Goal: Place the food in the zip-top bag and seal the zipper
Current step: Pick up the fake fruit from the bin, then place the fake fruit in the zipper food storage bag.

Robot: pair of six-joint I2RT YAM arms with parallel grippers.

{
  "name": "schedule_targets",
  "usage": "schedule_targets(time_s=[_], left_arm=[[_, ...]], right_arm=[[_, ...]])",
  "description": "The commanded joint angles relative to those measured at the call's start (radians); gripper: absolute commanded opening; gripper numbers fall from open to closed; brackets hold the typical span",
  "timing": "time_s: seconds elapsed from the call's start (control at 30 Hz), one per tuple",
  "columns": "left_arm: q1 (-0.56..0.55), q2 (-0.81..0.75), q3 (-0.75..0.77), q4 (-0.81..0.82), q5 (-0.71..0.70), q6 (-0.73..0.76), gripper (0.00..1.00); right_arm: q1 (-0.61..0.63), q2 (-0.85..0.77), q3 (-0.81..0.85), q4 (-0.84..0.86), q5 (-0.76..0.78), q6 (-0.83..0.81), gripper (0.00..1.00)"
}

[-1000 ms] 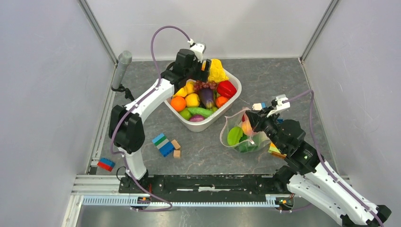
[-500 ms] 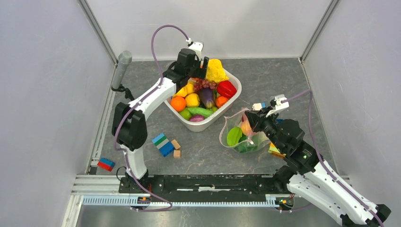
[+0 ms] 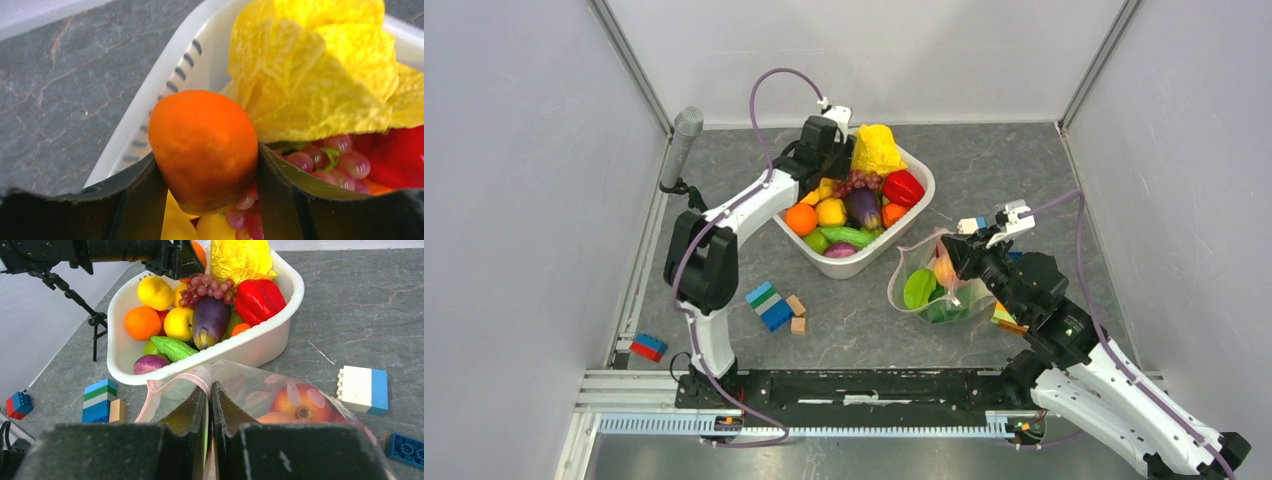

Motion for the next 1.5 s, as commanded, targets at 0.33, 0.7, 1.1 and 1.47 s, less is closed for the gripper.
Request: schedule_targets(time_s=[0.33,0.7,1.1,1.47], left_arm=[[0.004,-0.476,-0.386,0.136,0.235,-0.140,0.46],[-0.258,-0.926,-0.709,0.191,0.477,-0.206,0.48],[-0.475,-0.780,-0.693,0.330,0.455,-0.245,0.49],[-0.548,-0.642,-0.624,0.361,0.391,-0.245,0.55]], right_arm=[[0.000,0.000,-0.028,0.066,-0.027,0.036,0.12],[-0.001,0.034,-0.029,0.100,-0.066,0.049,0.12],[0.000,0.038,-0.029,0.140,-0.157,0.067,0.11],[0.000,0.022,-0.017,0.166,-0.201,0.068,0.11]])
